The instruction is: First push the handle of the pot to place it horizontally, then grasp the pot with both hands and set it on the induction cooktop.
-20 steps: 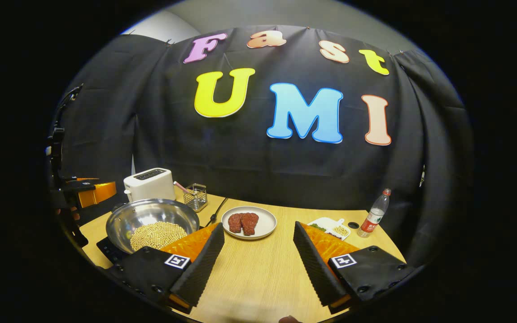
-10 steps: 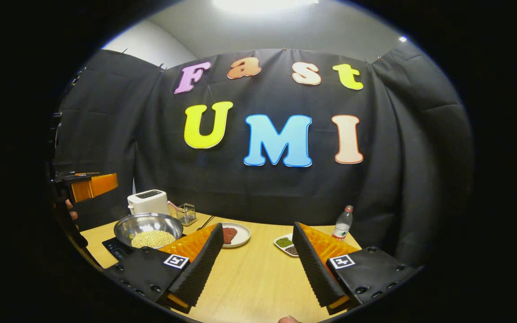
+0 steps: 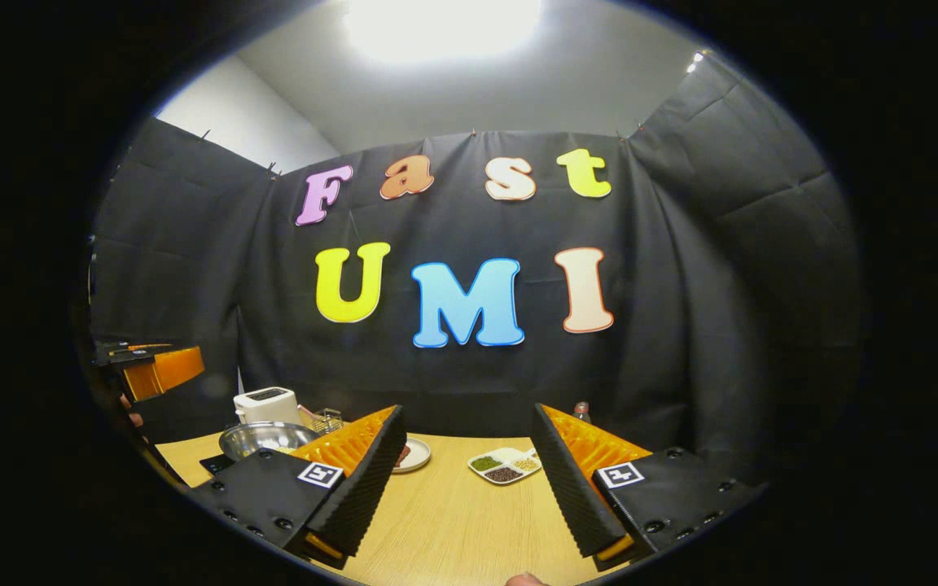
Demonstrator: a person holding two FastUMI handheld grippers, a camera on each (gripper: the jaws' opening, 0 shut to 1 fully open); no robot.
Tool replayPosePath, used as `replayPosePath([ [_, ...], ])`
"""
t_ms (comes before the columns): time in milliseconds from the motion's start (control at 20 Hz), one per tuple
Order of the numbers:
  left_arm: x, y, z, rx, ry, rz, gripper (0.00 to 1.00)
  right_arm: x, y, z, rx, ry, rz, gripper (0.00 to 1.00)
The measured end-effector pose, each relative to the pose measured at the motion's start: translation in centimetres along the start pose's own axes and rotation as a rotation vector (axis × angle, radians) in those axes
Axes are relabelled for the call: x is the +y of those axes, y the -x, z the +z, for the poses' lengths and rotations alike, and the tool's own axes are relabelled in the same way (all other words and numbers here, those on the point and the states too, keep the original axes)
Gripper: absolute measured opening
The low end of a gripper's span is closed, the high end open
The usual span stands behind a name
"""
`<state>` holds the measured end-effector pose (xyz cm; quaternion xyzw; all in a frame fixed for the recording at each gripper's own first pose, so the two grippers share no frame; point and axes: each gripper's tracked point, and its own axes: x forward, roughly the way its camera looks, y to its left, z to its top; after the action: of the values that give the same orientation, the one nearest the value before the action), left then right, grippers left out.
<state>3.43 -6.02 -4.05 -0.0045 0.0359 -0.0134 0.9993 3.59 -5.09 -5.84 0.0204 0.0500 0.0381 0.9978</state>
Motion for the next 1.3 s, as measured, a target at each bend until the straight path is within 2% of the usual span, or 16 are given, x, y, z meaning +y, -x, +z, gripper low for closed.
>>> replayPosePath([
  [200,0.6,2.1,1.7,-0.023,-0.006,0.012,0.77,-0.4,1.4,1.4,-0.029,0.004,-0.014,0.96],
  [500,2.7,3.6,3.1,-0.044,-0.002,0.029,0.77,-0.1,1.8,1.3,-0.02,-0.002,-0.032,0.98],
  [1300,5.0,4.7,3.5,-0.051,-0.002,0.058,0.77,2.5,1.7,1.1,-0.013,0.01,0.002,0.96],
])
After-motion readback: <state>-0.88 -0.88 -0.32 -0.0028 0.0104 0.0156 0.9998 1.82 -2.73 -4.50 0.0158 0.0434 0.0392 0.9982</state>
